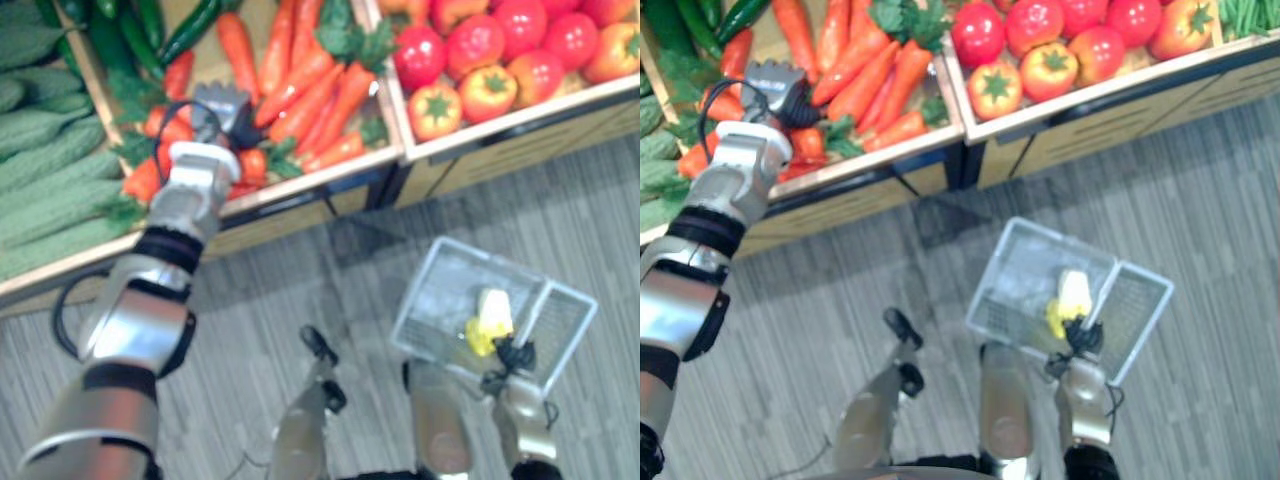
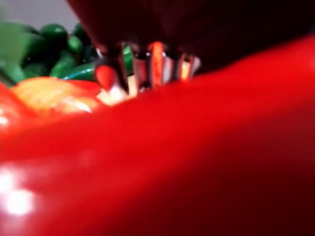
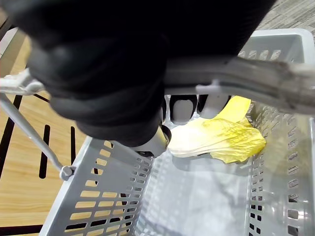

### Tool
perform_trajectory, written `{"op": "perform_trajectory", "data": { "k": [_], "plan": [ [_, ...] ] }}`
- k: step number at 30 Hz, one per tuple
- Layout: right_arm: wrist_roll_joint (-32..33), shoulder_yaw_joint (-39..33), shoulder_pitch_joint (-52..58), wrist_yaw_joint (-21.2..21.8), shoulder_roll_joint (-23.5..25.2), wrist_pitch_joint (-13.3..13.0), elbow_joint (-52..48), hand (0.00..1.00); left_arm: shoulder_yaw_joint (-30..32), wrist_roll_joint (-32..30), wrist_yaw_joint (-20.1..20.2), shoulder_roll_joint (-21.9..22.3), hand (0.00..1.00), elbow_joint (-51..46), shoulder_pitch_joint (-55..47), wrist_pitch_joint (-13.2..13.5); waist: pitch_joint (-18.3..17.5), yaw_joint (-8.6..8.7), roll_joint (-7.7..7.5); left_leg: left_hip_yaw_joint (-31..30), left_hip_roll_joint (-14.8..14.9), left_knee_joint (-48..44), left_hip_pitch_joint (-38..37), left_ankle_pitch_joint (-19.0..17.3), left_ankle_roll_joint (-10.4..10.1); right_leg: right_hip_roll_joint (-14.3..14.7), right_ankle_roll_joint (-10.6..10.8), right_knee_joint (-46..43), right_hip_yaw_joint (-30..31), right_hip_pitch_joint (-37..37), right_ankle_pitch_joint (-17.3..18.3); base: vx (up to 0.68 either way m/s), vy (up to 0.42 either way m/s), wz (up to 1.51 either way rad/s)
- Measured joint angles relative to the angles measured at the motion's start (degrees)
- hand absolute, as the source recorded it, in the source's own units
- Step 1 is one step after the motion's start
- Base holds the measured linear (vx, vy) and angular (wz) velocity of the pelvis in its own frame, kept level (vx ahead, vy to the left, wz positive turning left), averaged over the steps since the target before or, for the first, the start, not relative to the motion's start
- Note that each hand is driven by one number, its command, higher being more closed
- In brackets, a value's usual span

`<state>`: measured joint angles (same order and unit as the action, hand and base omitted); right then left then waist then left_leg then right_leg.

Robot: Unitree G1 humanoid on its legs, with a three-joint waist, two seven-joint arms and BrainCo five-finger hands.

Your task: Pick vegetable in the basket

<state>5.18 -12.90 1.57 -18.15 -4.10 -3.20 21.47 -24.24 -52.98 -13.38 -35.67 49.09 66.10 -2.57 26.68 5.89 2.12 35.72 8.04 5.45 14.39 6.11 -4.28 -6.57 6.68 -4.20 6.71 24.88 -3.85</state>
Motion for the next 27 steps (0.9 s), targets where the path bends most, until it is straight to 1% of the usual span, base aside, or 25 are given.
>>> {"op": "perform_trajectory", "data": {
  "k": [5, 6, 10, 13, 14, 16, 20, 22, 23, 25, 27],
  "plan": [
    [0.1, 1.7, 0.9, 0.0, -0.7, 0.0, -0.8, 1.0, 0.3, 0.0, -0.3, 1.2, 1.0, 0.0, 0.0, -1.3, 0.0, -0.27, 0.01, 0.0, 0.3, -0.9, -1.7, 0.0, 0.0, -0.3, 0.0, -0.4, -1.6, -2.5, 0.0, 0.07, 0.012, 0.11],
    [0.2, 2.3, 1.1, 0.0, -0.6, 0.0, -0.8, 1.0, 1.8, 0.0, -1.1, 1.8, 1.0, -0.7, -0.2, -1.9, 0.0, -0.16, 0.01, 0.0, 0.5, -2.0, -2.1, 0.0, 0.0, -0.5, 0.0, -0.7, -2.2, -3.6, 0.0, 0.06, -0.004, 0.21],
    [0.4, 2.7, 1.8, 0.0, -0.6, -0.1, -0.2, 1.0, 6.2, 0.4, -5.5, 1.7, 1.0, -6.5, -1.6, -4.3, 0.0, -0.4, 0.08, -0.5, 0.7, -3.1, -4.9, 0.0, 0.0, -0.7, -0.1, -1.0, -3.5, -7.2, 0.1, 0.04, -0.004, 0.11],
    [0.4, 2.7, 2.0, 0.0, -0.6, -0.7, 1.3, 1.0, 6.9, 0.4, -7.4, 1.0, 1.0, -9.5, -3.0, -5.4, -0.1, -0.18, 0.16, -1.3, 0.4, -2.9, -6.2, -0.1, 0.1, -0.9, -0.4, -1.0, -4.2, -8.7, 0.4, -0.01, 0.001, 0.07],
    [0.5, 2.6, 2.0, 0.0, -0.6, -0.9, 2.5, 1.0, 6.9, 0.4, -8.2, 0.7, 1.0, -11.2, -4.1, -5.6, -0.1, 0.11, 0.21, -2.0, 0.0, -2.2, -7.3, -0.4, 0.6, -1.0, -0.2, -0.8, -4.8, -9.9, 1.3, -0.02, -0.003, 0.08],
    [0.5, 2.4, 2.0, 0.0, -0.6, -1.1, 3.8, 1.0, 7.0, 0.4, -8.9, 0.5, 1.0, -13.7, -6.4, -5.6, -0.2, 0.19, 0.26, -2.0, -0.5, -1.5, -8.6, -0.4, 0.7, -1.0, -0.2, -0.8, -4.8, -11.0, 1.6, -0.04, 0.009, 0.0],
    [0.5, 2.1, 2.0, 0.2, -0.5, -1.1, 5.9, 1.0, 6.9, 0.4, -9.0, 0.5, 1.0, -17.9, -10.8, -5.3, -0.8, 1.27, 0.2, -2.1, -1.3, 0.0, -11.6, -0.3, 0.6, -1.1, -0.1, -0.1, -4.8, -13.6, 1.7, -0.02, 0.001, -0.02],
    [0.5, 2.1, 2.4, 0.8, -0.2, -0.7, 6.8, 1.0, 6.8, 0.4, -9.0, 0.7, 1.0, -19.9, -14.0, -4.7, -3.5, 1.85, 0.27, -2.1, -1.9, 0.0, -11.6, -0.4, 0.7, -1.5, 0.4, 0.6, -4.4, -13.7, 1.4, 0.04, 0.023, -0.04],
    [0.5, 2.0, 2.6, 1.0, -0.2, -0.6, 6.8, 1.0, 6.6, 0.4, -9.0, 0.8, 1.0, -20.4, -14.7, -4.4, -4.0, 2.02, 0.23, -2.1, -2.0, 0.0, -11.8, -0.2, 1.0, -1.6, 0.5, 0.8, -4.4, -14.0, 1.3, 0.06, 0.021, -0.04],
    [0.5, 1.4, 3.9, 1.3, 0.3, -0.3, 7.4, 1.0, 6.5, 0.4, -9.0, 2.0, 1.0, -22.0, -16.7, -3.4, -6.1, 2.03, 0.17, -2.1, -2.2, 0.0, -12.6, -0.2, 1.1, -1.8, 0.8, 1.2, -4.4, -15.0, 1.0, 0.07, 0.017, 0.0],
    [0.4, 0.4, 4.4, 1.4, 0.8, 0.1, 7.7, 1.0, 6.5, 0.4, -8.9, 2.3, 1.0, -22.0, -17.4, -2.5, -6.7, 2.02, 0.13, -2.3, -2.2, 0.0, -13.7, -0.2, 1.1, -1.8, 0.8, 1.4, -4.4, -16.3, 1.0, 0.06, 0.007, 0.01]
  ]
}}
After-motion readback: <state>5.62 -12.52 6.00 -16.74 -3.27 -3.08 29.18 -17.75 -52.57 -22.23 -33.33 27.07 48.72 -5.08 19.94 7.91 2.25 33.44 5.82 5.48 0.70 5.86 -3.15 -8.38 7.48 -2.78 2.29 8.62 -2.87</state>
